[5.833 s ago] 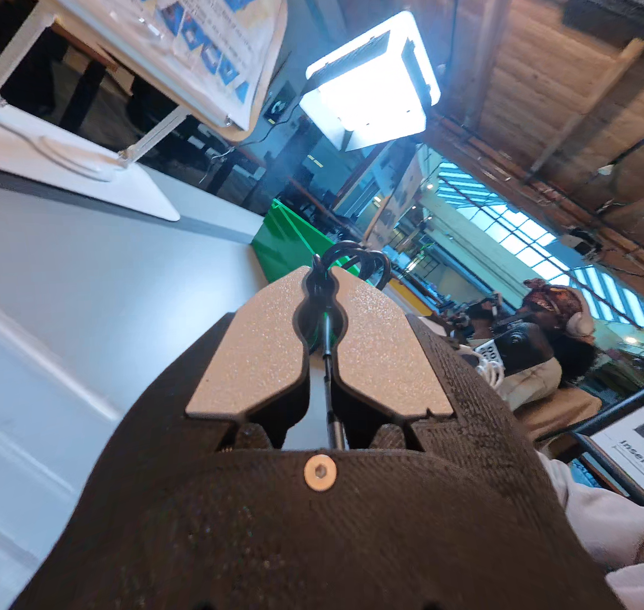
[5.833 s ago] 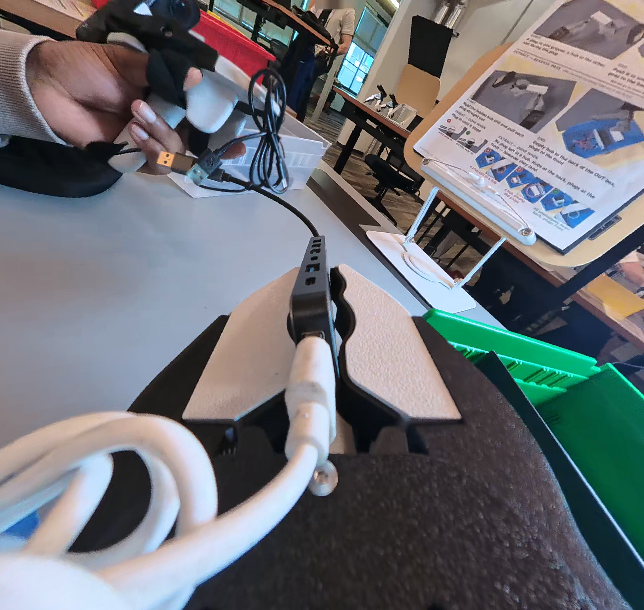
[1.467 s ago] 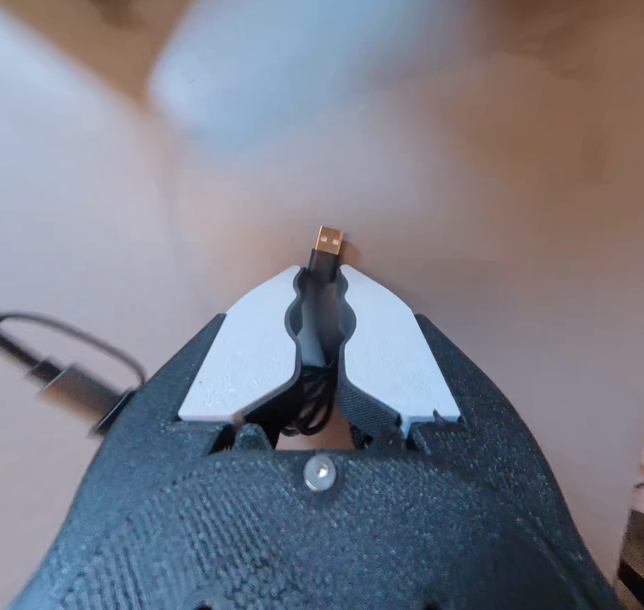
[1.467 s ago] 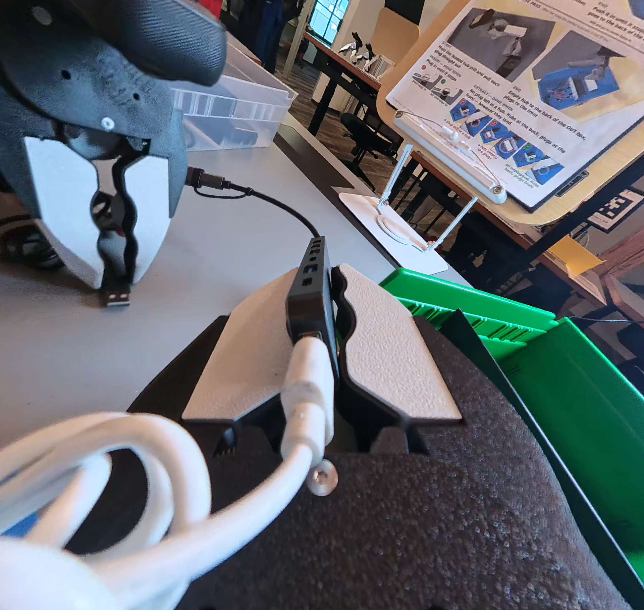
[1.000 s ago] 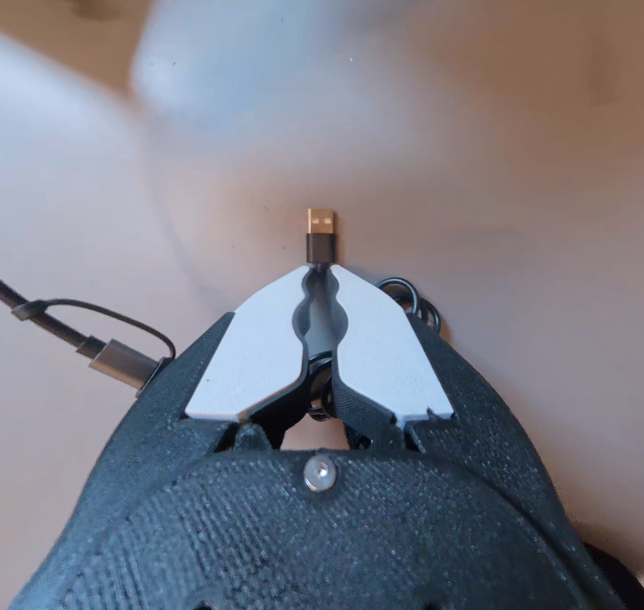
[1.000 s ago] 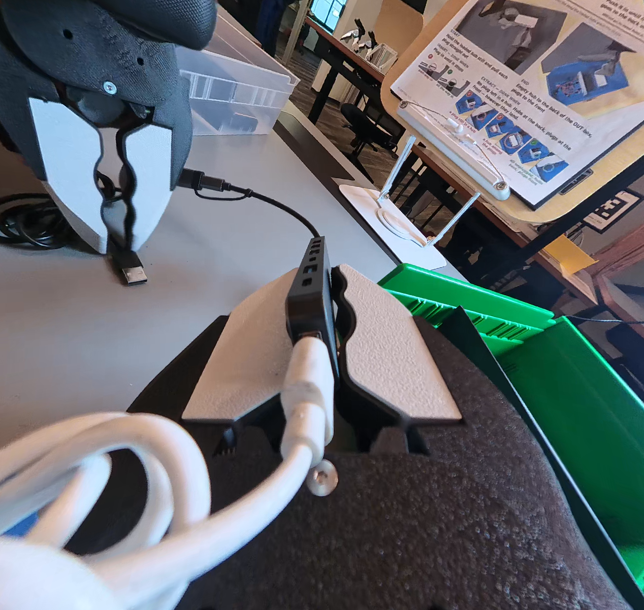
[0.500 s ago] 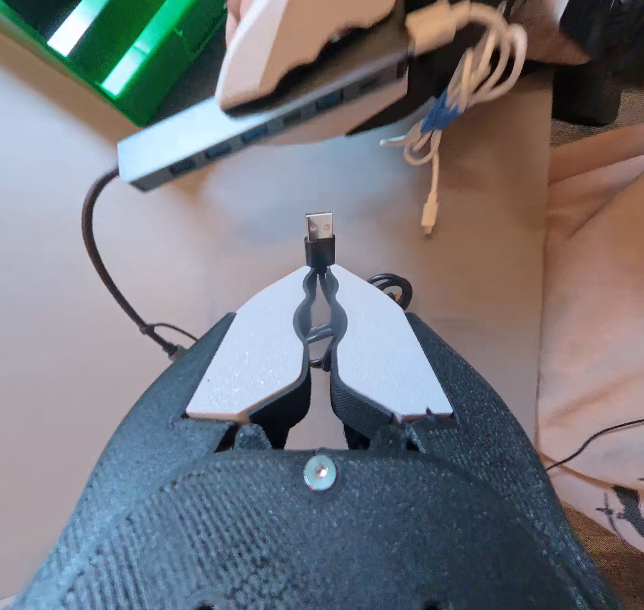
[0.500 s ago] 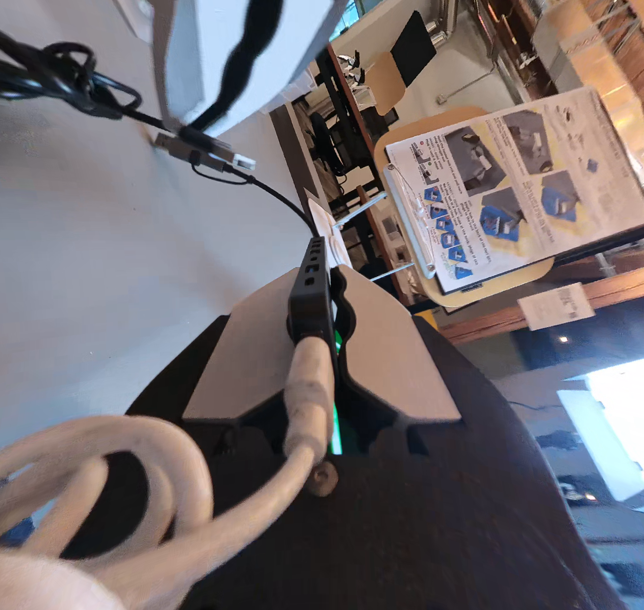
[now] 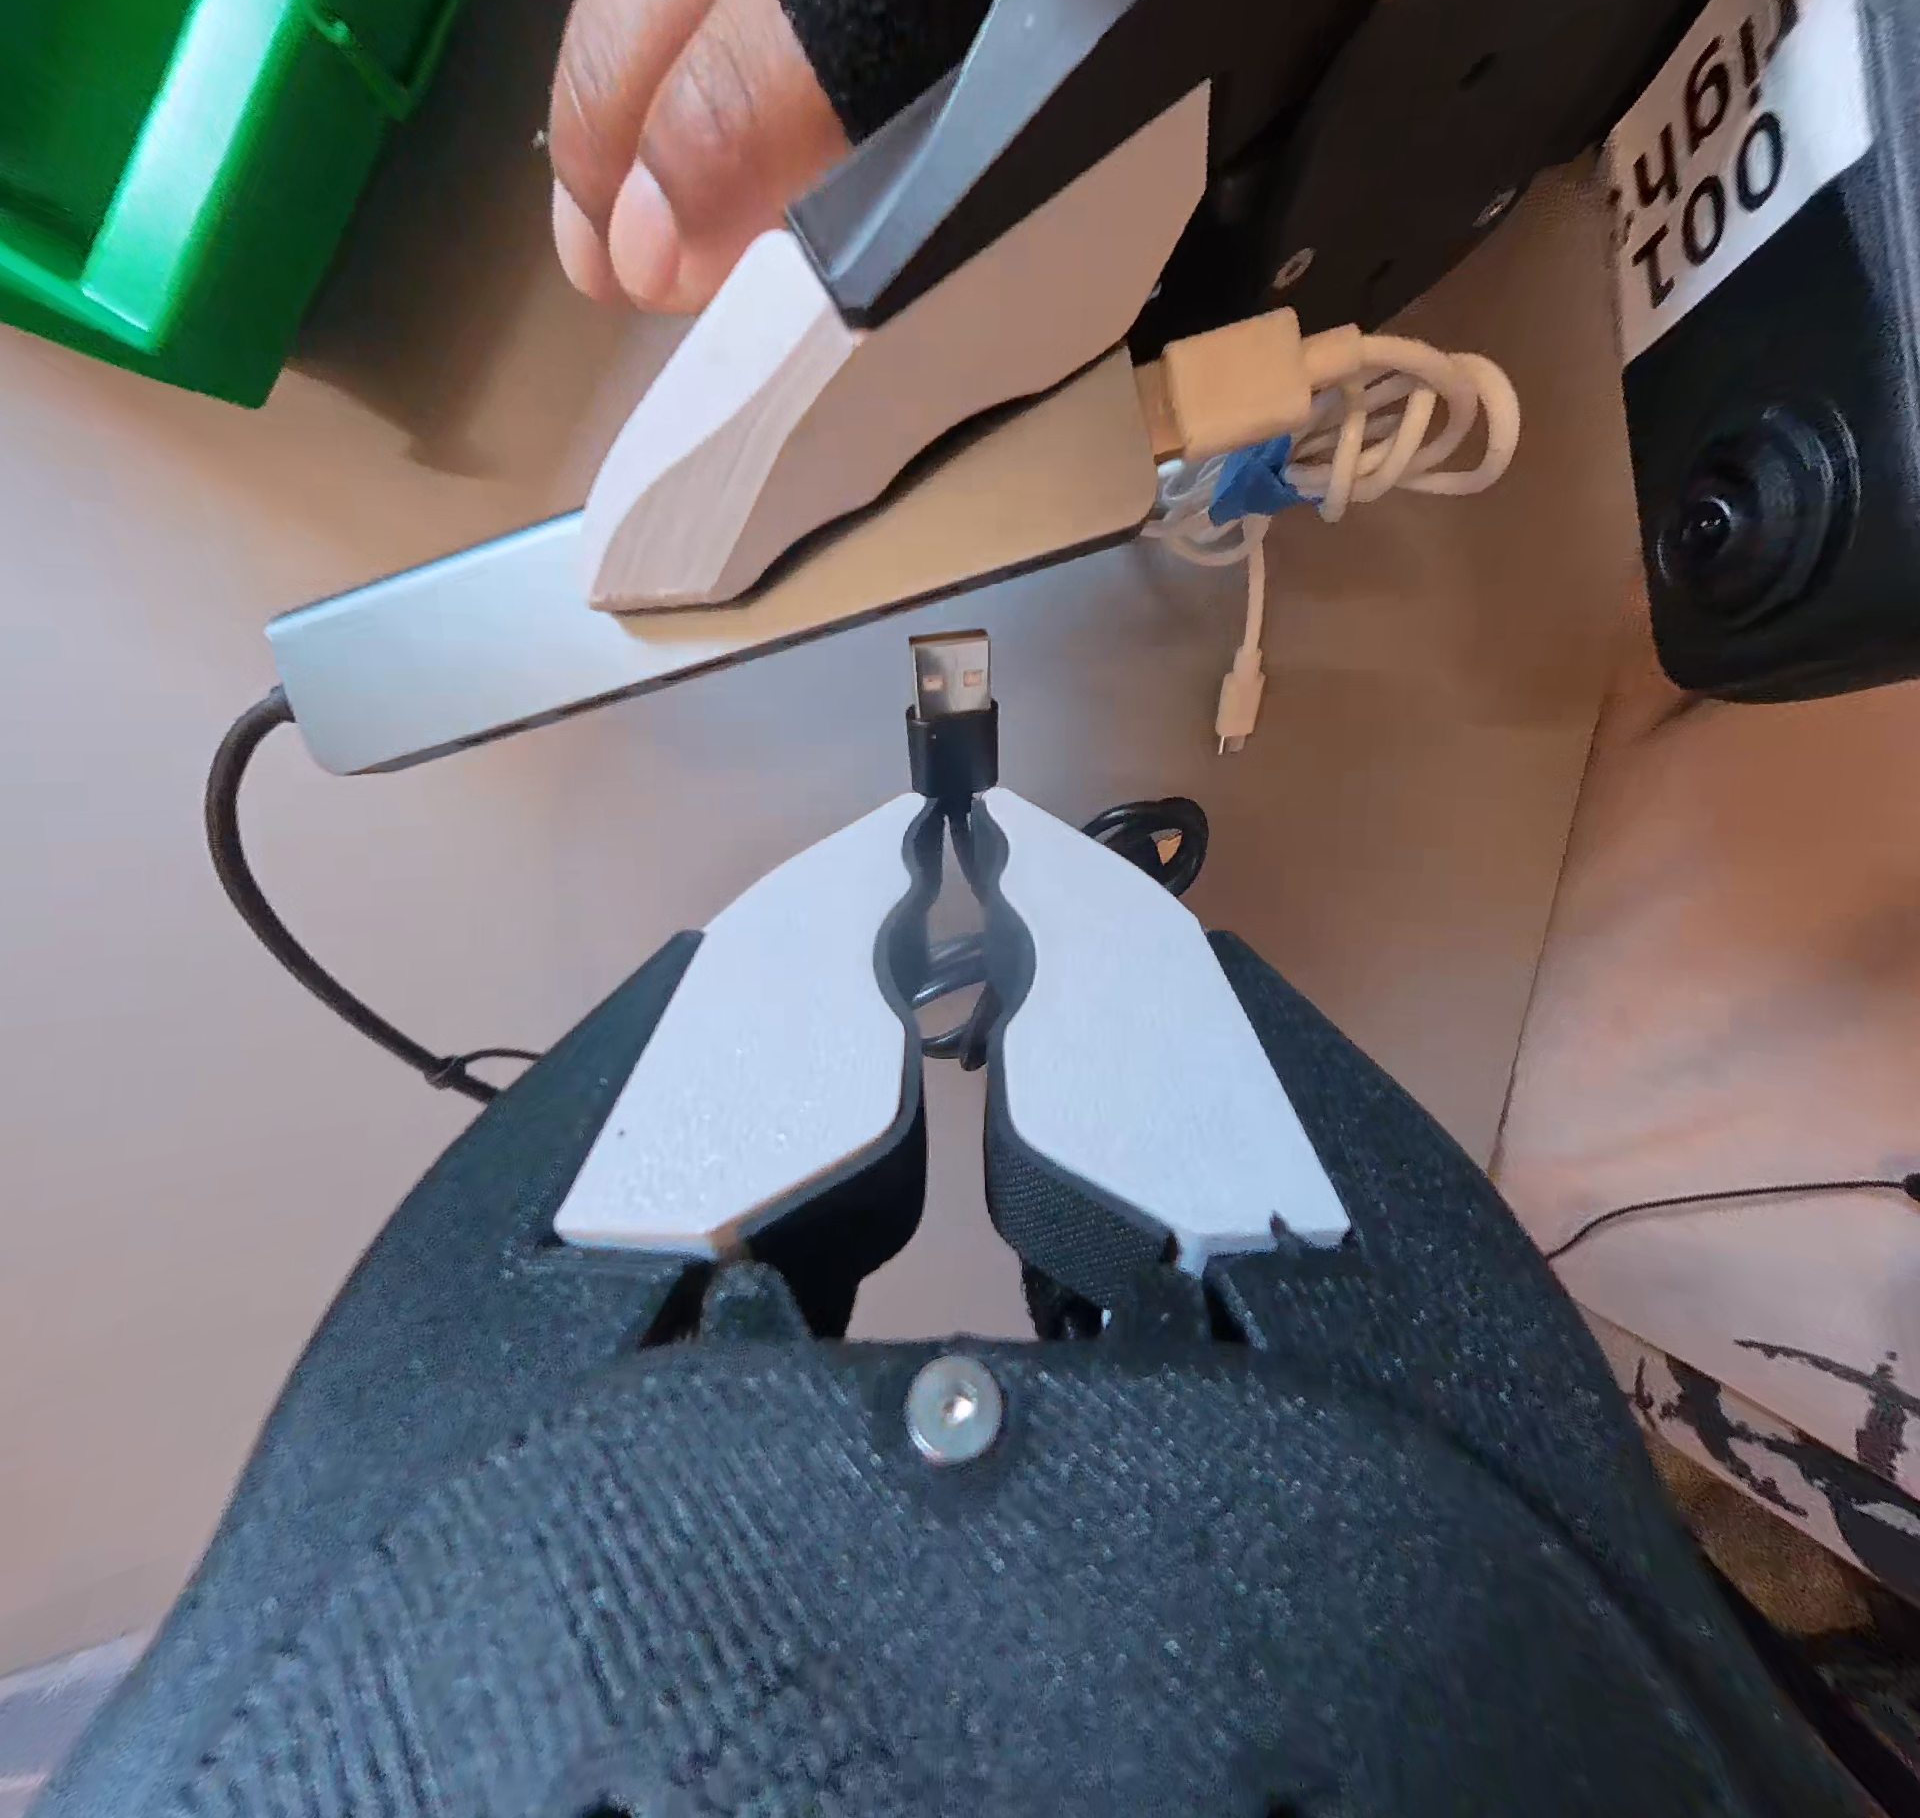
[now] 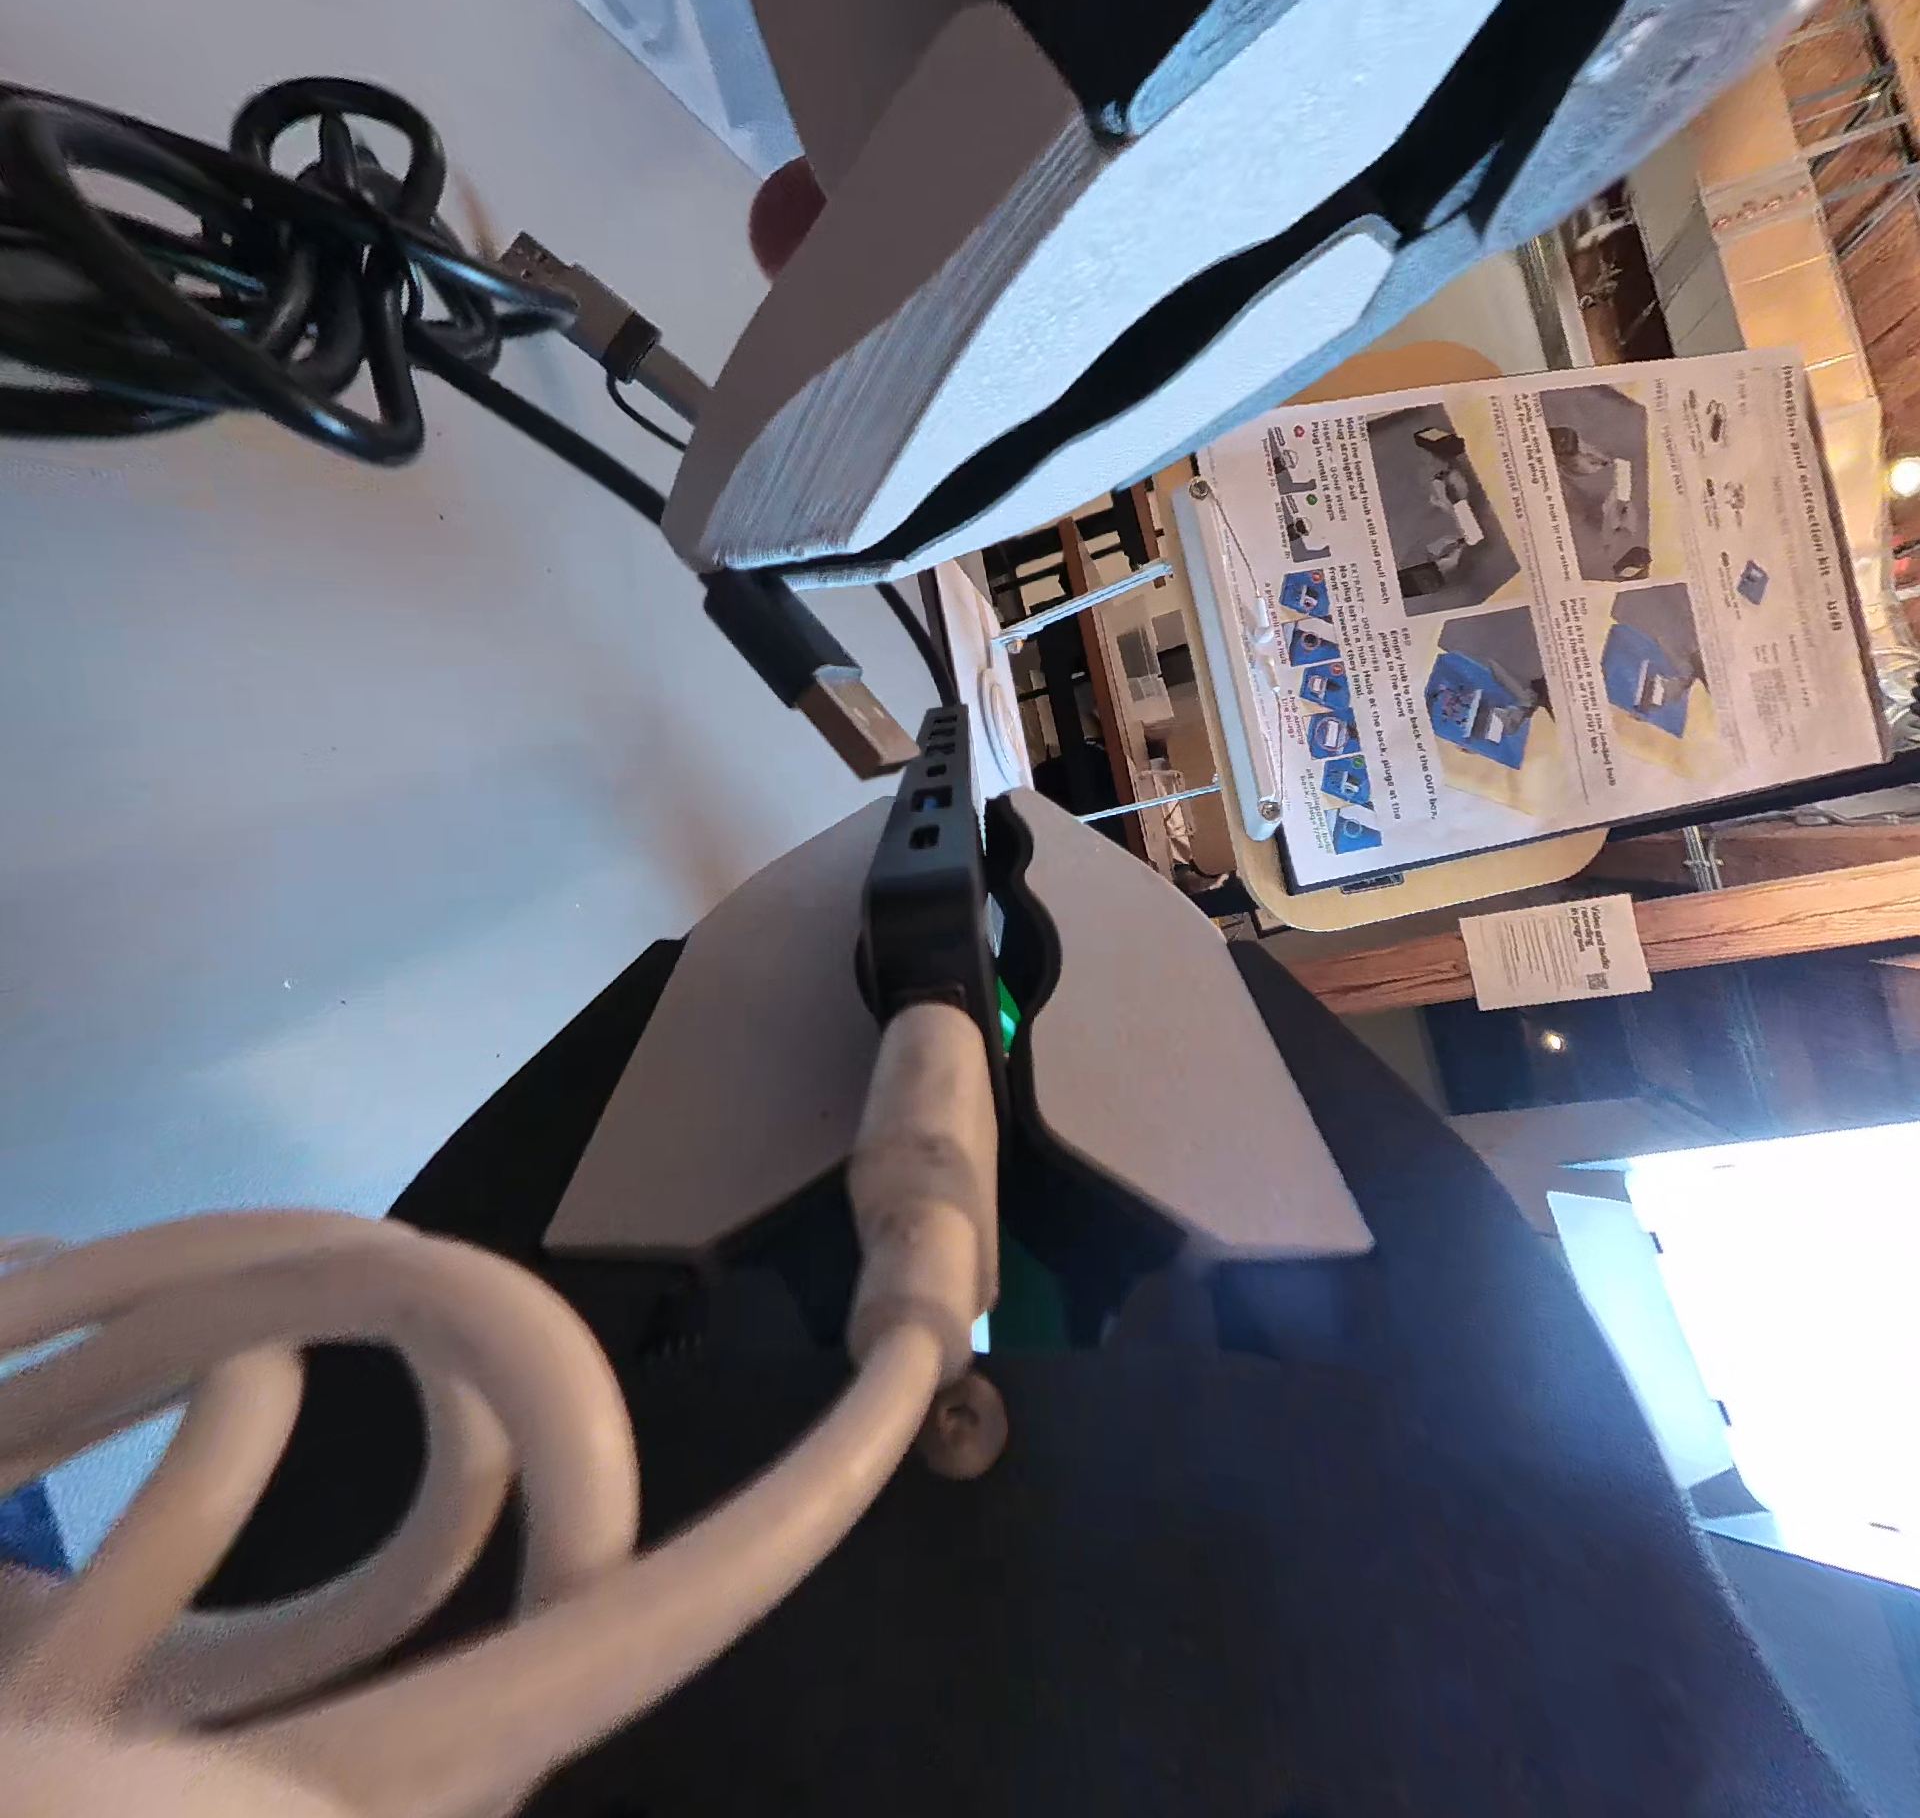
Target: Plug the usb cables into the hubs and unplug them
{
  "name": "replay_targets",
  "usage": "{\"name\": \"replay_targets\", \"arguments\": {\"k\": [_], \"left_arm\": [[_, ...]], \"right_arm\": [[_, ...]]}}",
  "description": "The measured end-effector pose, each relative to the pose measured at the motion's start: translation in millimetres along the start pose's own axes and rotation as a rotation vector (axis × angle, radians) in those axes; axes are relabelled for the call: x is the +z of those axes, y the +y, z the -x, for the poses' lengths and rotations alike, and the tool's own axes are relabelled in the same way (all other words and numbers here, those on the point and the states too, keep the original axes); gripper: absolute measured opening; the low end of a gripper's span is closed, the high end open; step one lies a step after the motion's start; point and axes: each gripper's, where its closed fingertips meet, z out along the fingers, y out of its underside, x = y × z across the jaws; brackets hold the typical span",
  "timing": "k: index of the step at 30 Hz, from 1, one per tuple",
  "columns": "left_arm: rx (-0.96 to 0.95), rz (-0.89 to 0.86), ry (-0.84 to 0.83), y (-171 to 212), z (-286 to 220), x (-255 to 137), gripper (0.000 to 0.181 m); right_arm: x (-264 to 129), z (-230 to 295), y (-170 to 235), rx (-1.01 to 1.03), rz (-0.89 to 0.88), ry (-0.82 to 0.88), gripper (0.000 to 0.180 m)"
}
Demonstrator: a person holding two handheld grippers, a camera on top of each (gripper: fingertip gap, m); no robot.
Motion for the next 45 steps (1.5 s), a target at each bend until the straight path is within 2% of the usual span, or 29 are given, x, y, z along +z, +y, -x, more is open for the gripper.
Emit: {"name": "replay_targets", "arguments": {"k": [14, 29, 32, 35, 40, 45], "left_arm": [[-0.098, 0.143, 0.078, -6, 3, -5, 0.005], [-0.109, 0.345, 0.096, 4, 1, -3, 0.0], [-0.05, 0.314, 0.078, 5, 4, 1, 0.0], [0.02, 0.171, 0.039, 3, 4, 15, 0.017], [0.052, -0.09, -0.04, 0, 2, 44, 0.024], [0.112, -0.111, -0.176, 7, 11, 67, 0.024]], "right_arm": [[3, -7, 10, -0.18, 0.119, 0.1, 0.011], [2, -7, -3, -0.235, 0.104, 0.127, 0.012], [4, -5, 7, -0.203, 0.139, 0.094, 0.012], [2, -12, 20, -0.164, 0.148, 0.078, 0.012], [-7, -33, 41, 0.013, 0.141, 0.096, 0.012], [-11, -37, 45, 0.13, 0.118, 0.088, 0.012]]}}
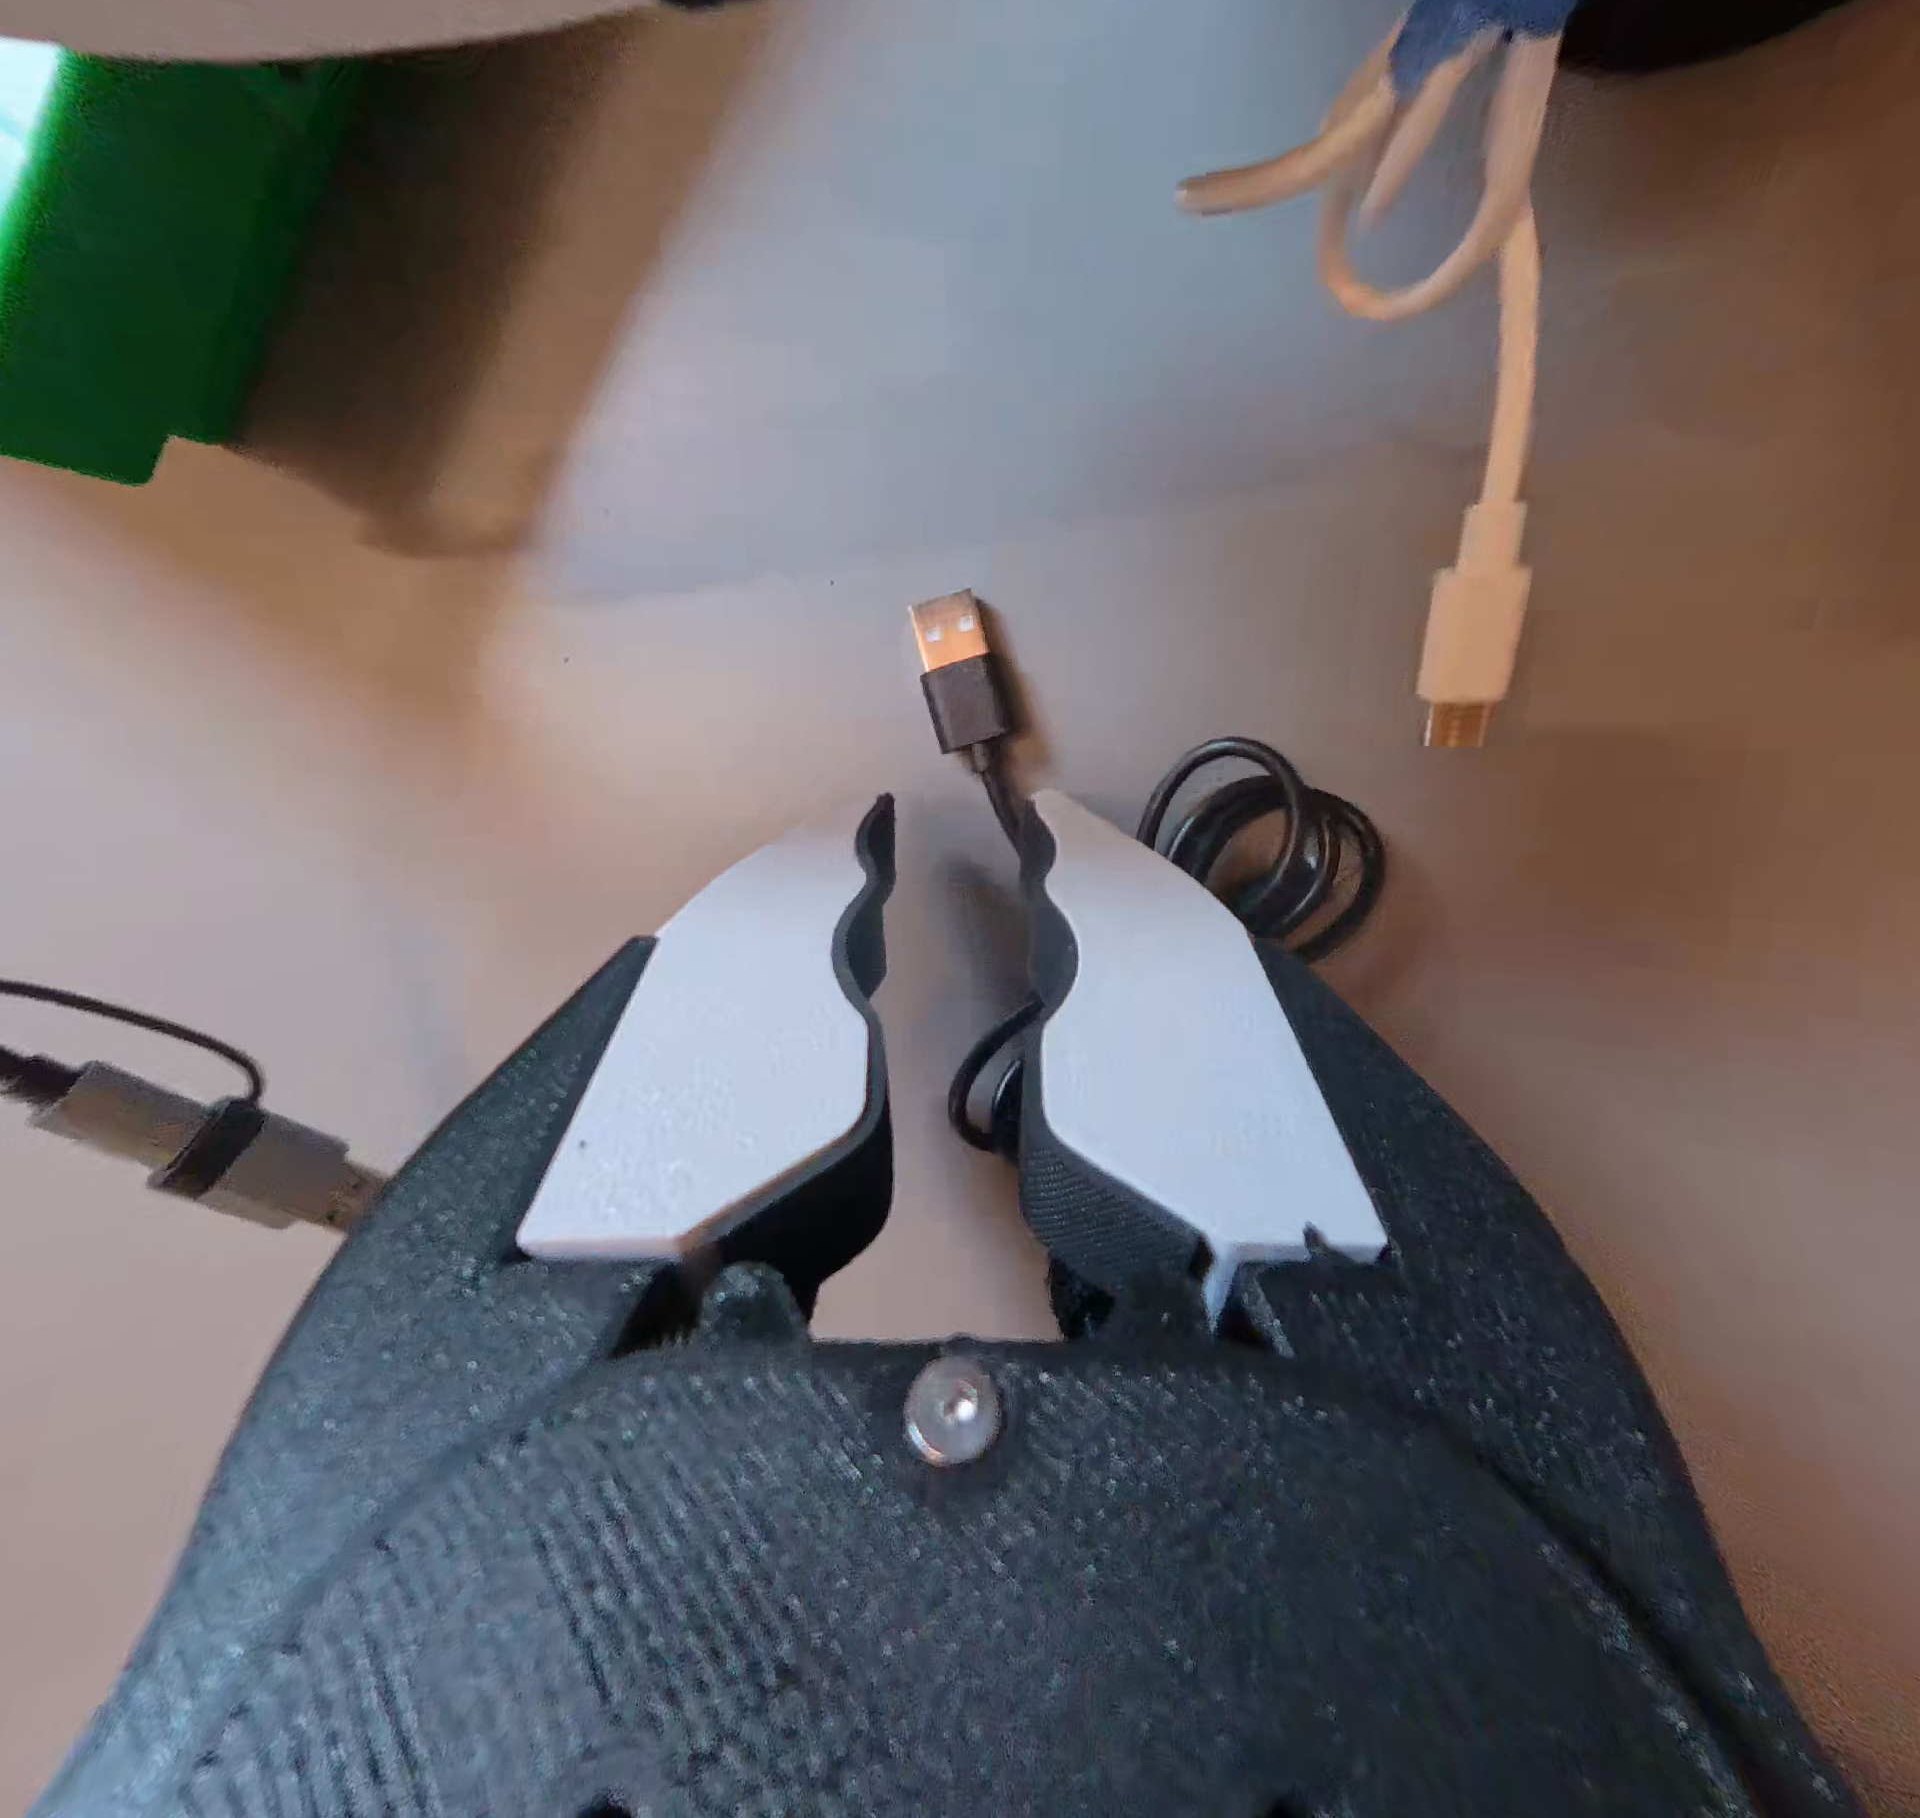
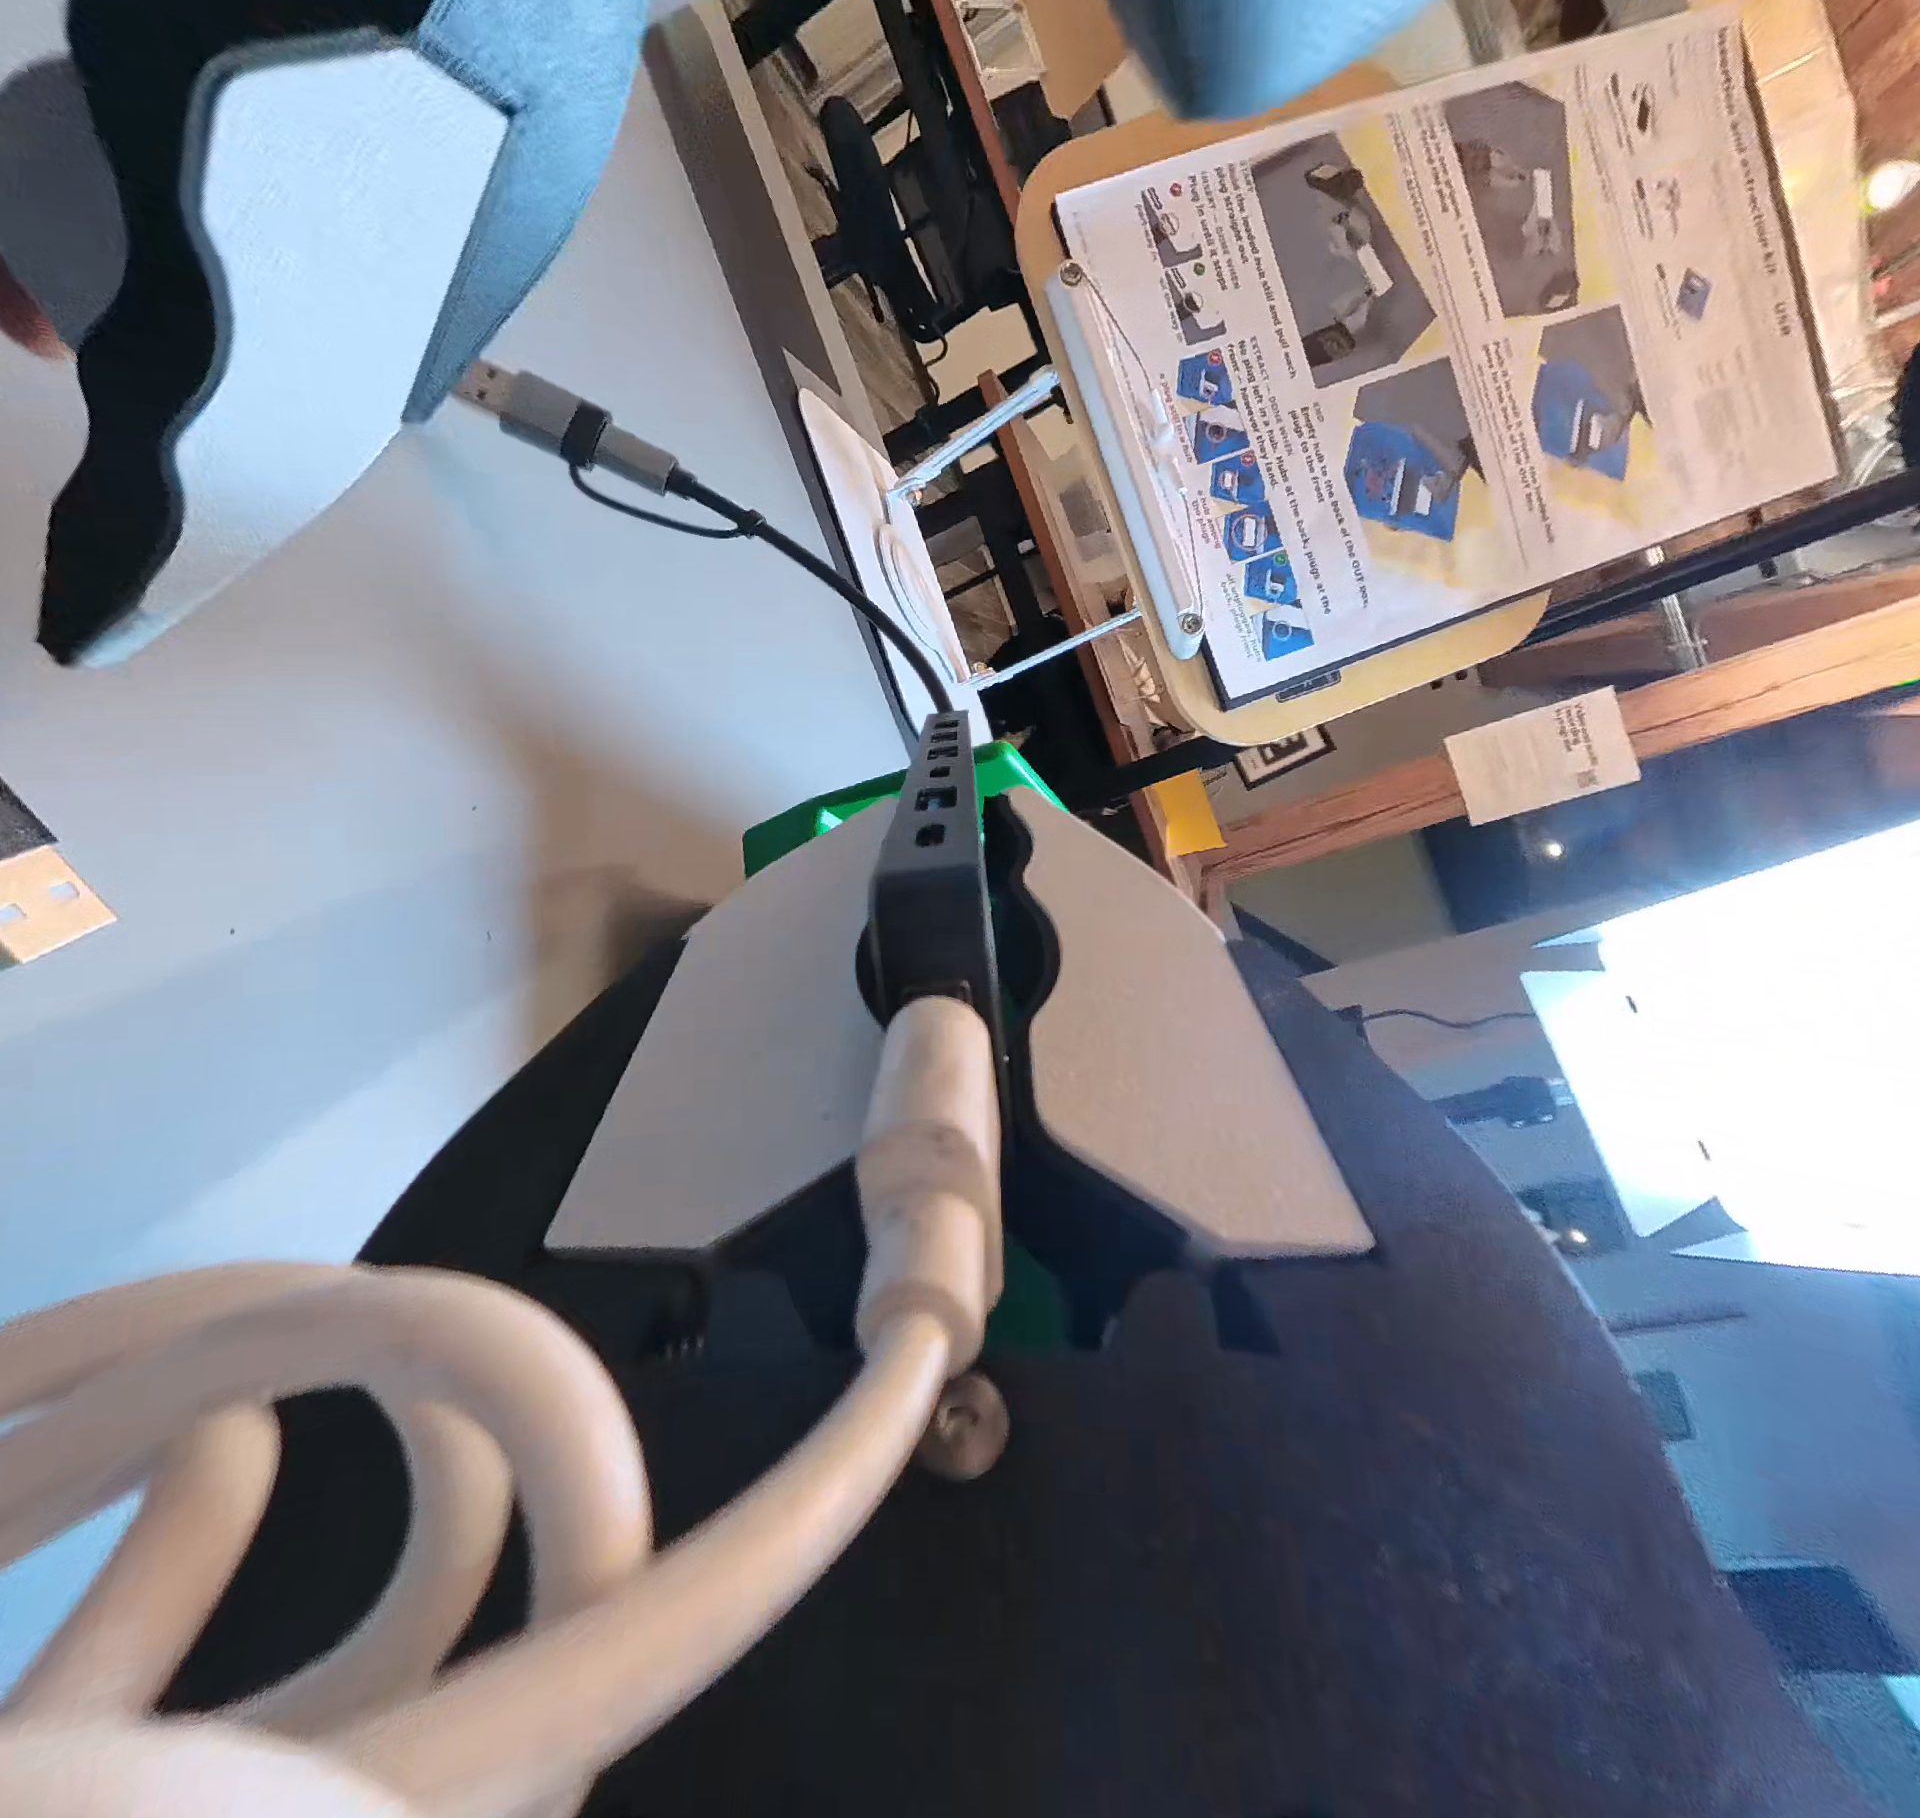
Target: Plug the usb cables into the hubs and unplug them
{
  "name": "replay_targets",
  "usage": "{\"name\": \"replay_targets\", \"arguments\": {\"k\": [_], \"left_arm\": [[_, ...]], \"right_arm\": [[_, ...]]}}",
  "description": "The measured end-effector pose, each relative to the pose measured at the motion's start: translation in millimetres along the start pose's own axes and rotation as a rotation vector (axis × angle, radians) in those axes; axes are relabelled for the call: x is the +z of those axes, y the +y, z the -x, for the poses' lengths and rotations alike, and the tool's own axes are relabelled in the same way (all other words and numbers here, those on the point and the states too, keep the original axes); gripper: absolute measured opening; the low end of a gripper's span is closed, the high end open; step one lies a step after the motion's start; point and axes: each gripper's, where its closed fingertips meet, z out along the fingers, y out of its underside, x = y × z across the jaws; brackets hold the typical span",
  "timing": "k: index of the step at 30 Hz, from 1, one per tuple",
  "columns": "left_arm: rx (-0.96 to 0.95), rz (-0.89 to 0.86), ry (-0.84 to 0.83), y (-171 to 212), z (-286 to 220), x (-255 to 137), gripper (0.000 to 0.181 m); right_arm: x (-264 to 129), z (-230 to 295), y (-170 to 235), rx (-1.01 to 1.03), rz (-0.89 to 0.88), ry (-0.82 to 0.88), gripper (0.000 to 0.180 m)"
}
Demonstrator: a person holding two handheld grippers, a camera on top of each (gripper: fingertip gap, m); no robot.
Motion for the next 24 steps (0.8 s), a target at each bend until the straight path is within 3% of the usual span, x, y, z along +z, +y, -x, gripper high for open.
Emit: {"name": "replay_targets", "arguments": {"k": [10, 16, 24], "left_arm": [[-0.129, -0.045, 0.045, 1, -7, 9, 0.013], [-0.065, -0.082, 0.042, -2, -10, 9, 0.005], [-0.167, -0.125, 0.15, -10, 6, -45, 0.004]], "right_arm": [[-1, 2, 1, 0.028, 0.001, -0.019, 0.012], [-2, 5, -4, 0.005, -0.017, -0.026, 0.012], [-1, 23, -17, -0.113, -0.059, -0.047, 0.012]]}}
